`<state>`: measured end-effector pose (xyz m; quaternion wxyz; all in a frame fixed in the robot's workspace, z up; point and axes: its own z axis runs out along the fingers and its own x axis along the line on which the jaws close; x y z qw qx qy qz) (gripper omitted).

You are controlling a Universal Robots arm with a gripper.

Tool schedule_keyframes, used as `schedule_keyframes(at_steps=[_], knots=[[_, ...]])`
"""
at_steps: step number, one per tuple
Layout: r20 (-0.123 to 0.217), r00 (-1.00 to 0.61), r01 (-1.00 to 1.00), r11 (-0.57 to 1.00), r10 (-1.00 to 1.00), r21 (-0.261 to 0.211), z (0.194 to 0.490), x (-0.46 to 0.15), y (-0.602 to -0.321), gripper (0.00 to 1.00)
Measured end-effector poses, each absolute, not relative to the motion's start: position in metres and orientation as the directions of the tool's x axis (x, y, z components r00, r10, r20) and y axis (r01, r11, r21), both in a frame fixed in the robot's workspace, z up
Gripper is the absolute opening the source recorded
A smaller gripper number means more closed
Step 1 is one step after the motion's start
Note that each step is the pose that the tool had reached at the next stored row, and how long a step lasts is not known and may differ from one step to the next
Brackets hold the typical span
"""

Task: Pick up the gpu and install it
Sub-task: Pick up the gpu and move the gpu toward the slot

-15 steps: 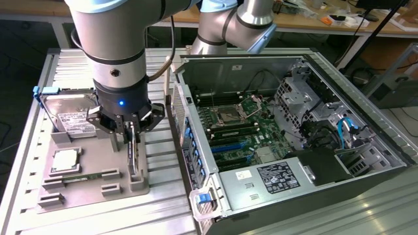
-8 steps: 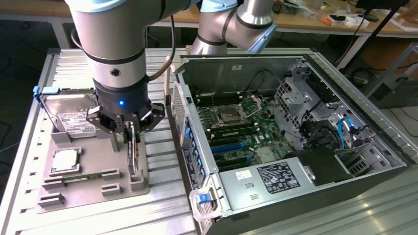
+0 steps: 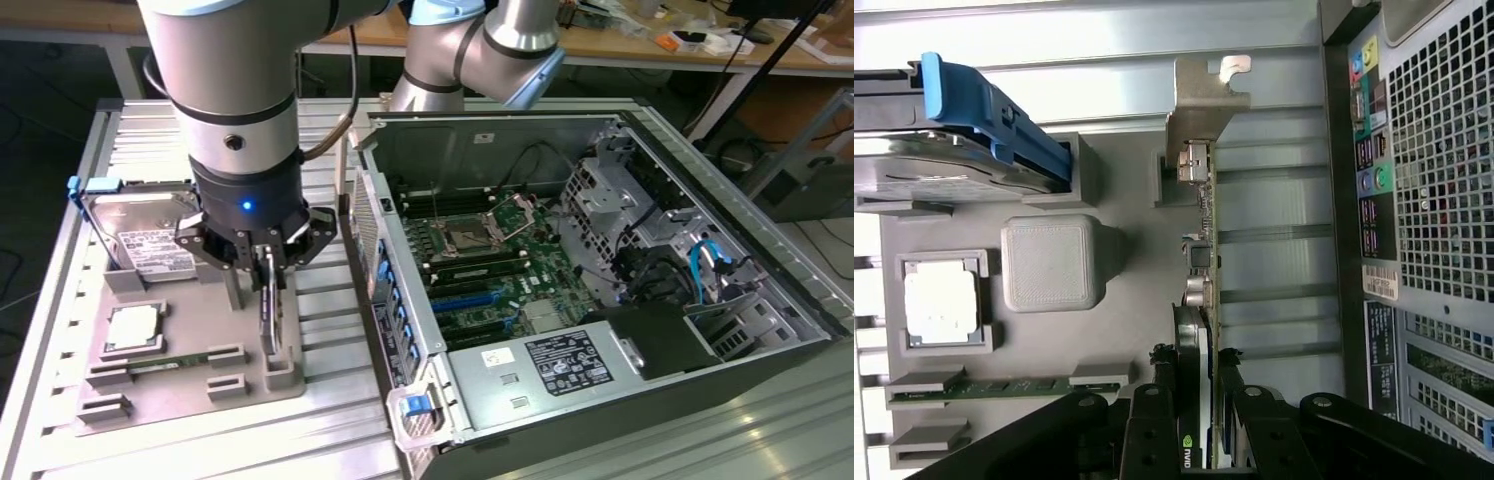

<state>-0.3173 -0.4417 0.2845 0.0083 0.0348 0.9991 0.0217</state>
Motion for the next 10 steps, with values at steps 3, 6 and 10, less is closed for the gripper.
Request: schedule_keyframes(at_steps=[3, 6, 10], knots=[[-0.014, -0.997, 0.069, 0.997, 0.070, 0.044, 0.288, -0.317, -0.442, 0.27], [-0.013, -0.997, 0.069, 0.997, 0.070, 0.044, 0.290, -0.317, -0.442, 0.27], [-0.011, -0.997, 0.069, 0.997, 0.070, 0.044, 0.296, -0.317, -0.442, 0.27]])
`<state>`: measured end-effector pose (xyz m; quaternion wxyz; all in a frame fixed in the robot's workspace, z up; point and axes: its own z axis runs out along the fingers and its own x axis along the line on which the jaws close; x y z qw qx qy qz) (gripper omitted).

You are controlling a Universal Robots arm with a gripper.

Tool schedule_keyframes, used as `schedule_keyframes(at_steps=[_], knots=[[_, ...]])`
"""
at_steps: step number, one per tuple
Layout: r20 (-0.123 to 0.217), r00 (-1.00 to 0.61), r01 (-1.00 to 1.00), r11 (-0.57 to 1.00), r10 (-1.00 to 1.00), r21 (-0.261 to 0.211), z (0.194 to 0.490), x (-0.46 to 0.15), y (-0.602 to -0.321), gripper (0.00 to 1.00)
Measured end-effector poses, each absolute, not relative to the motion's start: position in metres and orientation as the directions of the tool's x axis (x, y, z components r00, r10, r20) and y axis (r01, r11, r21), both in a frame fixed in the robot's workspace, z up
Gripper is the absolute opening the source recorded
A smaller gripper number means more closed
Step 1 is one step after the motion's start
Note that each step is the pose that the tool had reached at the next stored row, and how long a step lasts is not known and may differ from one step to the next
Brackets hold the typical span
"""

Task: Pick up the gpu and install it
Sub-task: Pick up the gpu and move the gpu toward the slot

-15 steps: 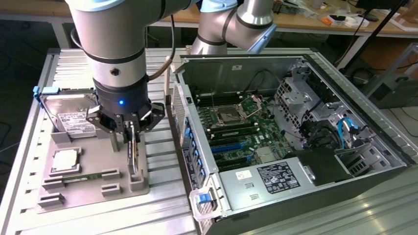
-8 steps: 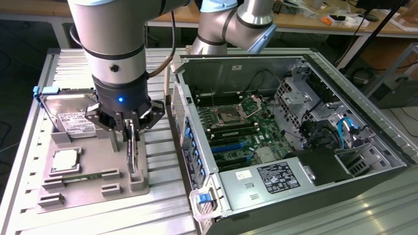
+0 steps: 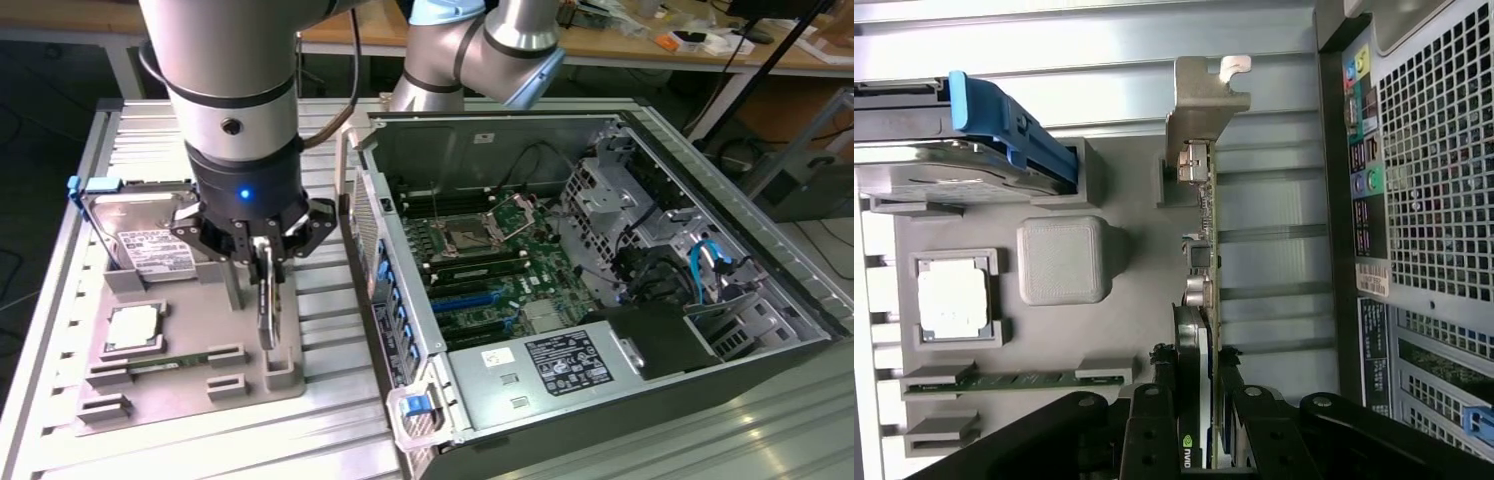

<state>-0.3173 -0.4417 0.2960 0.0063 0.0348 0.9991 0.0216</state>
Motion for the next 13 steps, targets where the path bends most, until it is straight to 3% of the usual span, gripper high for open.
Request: schedule_keyframes(at_steps=[13], knots=[[-0.009, -0.998, 0.070, 0.997, 0.070, 0.043, 0.307, -0.317, -0.442, 0.27]])
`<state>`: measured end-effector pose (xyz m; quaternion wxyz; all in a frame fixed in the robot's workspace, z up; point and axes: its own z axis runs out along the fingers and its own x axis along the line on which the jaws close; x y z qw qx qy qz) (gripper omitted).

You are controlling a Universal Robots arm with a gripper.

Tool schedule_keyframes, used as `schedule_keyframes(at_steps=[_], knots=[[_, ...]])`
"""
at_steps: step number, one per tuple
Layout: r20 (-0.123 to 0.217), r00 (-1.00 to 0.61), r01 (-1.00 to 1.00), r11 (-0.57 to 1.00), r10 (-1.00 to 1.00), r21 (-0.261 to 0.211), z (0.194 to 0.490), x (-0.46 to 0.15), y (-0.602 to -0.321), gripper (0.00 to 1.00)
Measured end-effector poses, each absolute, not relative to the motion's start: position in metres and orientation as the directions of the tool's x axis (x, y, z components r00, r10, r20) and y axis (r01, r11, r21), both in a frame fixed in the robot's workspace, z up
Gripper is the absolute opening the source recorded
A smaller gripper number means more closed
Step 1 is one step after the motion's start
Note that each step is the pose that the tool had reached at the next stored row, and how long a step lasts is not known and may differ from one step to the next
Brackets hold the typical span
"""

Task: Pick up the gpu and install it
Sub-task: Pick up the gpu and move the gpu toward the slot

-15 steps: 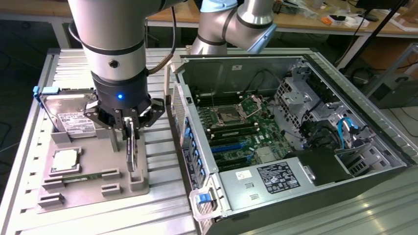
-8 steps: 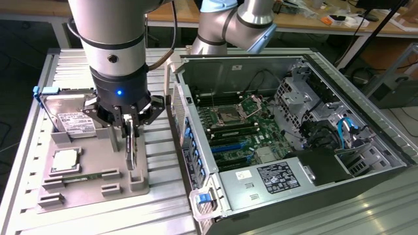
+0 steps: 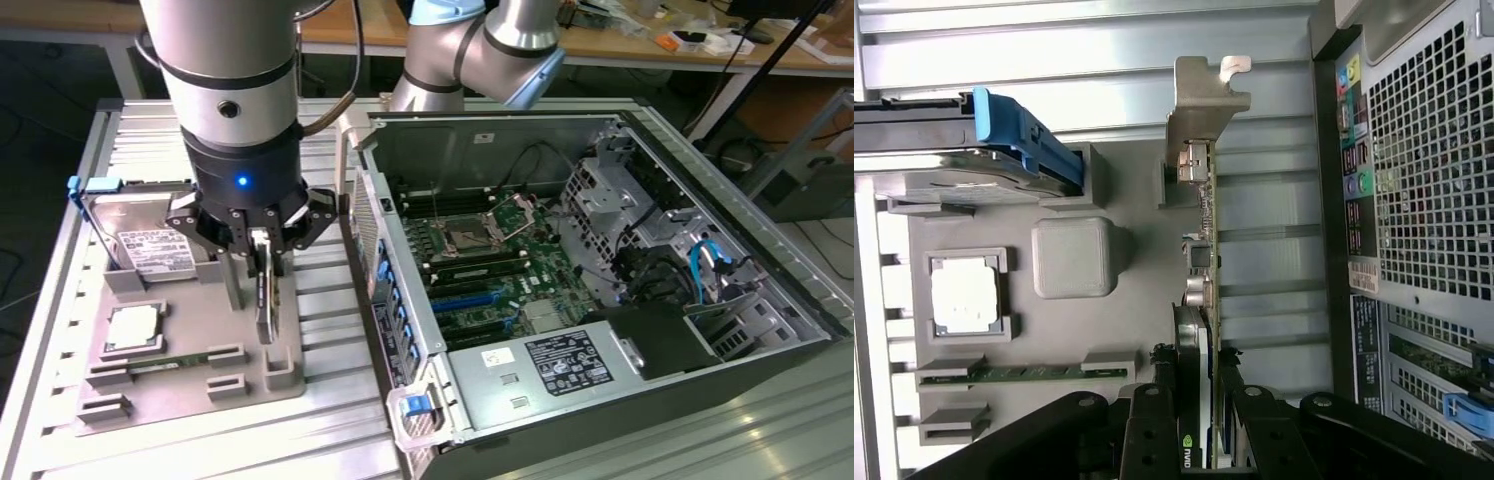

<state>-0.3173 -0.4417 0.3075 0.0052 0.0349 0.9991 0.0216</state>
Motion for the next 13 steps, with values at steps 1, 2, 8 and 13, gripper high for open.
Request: schedule_keyframes(at_steps=[1, 2, 8, 13], knots=[[-0.009, -0.998, 0.070, 0.997, 0.070, 0.043, 0.3081, -0.3173, -0.4417, 0.27], [-0.009, -0.998, 0.070, 0.997, 0.070, 0.043, 0.3087, -0.3172, -0.4417, 0.27], [-0.008, -0.997, 0.070, 0.997, 0.070, 0.043, 0.3118, -0.3173, -0.4417, 0.27], [-0.008, -0.997, 0.070, 0.997, 0.071, 0.043, 0.3137, -0.3173, -0.4417, 0.27]])
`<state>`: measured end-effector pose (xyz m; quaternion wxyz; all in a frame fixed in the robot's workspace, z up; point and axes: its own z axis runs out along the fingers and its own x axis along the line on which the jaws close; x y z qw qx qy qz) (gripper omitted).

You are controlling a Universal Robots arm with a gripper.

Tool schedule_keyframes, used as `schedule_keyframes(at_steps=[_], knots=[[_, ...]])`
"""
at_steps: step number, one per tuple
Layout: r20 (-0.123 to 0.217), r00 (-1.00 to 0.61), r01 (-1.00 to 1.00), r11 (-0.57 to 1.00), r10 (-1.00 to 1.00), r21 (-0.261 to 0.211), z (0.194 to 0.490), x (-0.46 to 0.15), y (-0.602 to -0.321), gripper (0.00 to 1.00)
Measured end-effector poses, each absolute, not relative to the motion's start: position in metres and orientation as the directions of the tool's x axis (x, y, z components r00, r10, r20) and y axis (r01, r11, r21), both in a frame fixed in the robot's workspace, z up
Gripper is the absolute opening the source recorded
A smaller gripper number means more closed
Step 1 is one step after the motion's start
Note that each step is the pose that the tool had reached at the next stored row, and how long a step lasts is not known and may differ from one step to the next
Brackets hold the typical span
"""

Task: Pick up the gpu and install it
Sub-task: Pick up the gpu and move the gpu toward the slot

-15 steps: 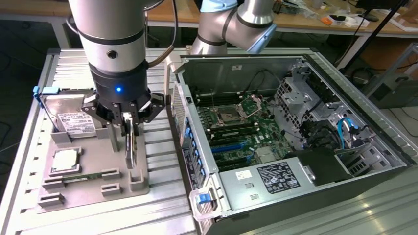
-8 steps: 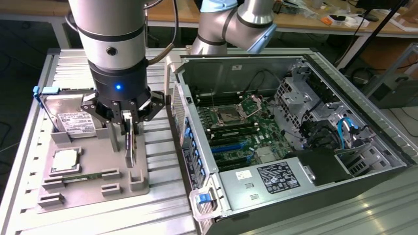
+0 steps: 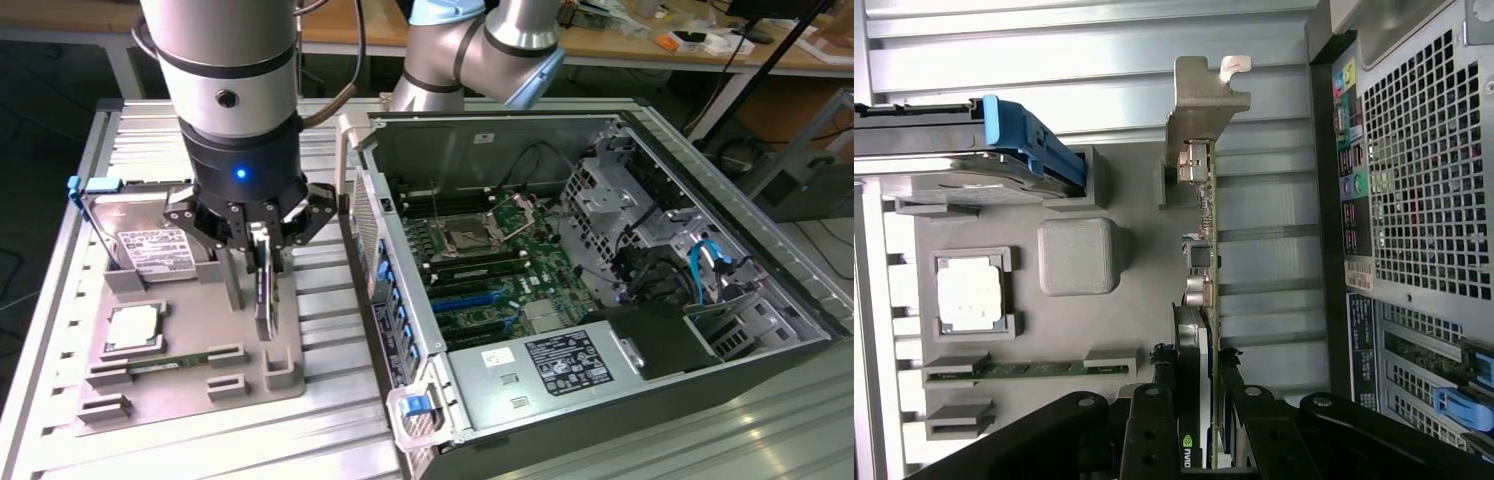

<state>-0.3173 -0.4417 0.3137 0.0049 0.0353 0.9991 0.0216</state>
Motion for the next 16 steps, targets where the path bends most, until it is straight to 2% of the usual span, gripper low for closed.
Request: schedule_keyframes(at_steps=[16], knots=[[-0.008, -0.997, 0.073, 0.996, 0.074, 0.043, 0.3184, -0.3173, -0.4417, 0.27]])
